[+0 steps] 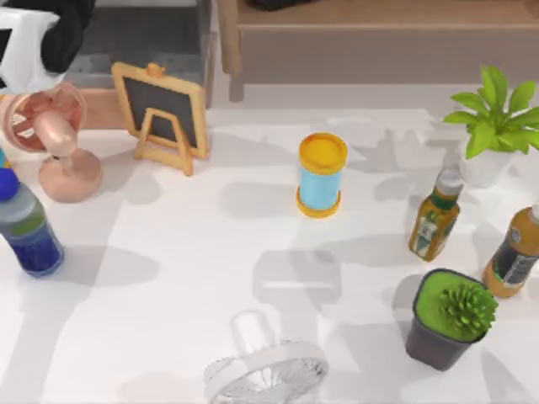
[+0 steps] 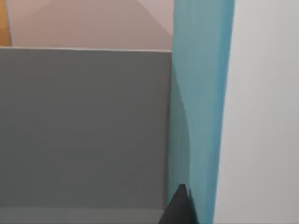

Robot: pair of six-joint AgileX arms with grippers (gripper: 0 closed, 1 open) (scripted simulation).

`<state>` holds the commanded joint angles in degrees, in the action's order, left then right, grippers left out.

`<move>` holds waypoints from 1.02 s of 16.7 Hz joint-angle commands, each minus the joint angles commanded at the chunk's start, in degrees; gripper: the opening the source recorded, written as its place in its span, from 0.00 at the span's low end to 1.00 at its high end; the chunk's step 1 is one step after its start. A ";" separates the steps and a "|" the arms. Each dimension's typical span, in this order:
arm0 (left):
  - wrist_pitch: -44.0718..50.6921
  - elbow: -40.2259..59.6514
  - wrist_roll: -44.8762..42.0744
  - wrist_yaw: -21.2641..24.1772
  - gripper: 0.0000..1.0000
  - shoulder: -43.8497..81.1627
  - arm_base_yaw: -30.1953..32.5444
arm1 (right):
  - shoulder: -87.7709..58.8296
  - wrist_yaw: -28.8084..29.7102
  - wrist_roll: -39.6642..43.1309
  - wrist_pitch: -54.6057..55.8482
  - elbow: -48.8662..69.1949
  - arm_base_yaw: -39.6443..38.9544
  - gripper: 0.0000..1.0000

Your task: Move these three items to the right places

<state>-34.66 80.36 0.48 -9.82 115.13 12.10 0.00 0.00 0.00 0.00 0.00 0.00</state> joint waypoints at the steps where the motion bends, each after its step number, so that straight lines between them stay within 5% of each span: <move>1: 0.00 0.00 0.00 0.00 0.25 0.00 0.00 | 0.00 0.00 0.00 0.00 0.00 0.00 1.00; 5: 0.00 0.00 0.00 0.00 0.00 0.00 0.00 | 0.00 0.00 0.00 0.00 0.00 0.00 1.00; 17: 0.91 -1.23 -0.09 -0.22 0.00 -2.25 0.31 | 0.00 0.00 0.00 0.00 0.00 0.00 1.00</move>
<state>-33.75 79.13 0.40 -10.03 112.88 12.40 0.00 0.00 0.00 0.00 0.00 0.00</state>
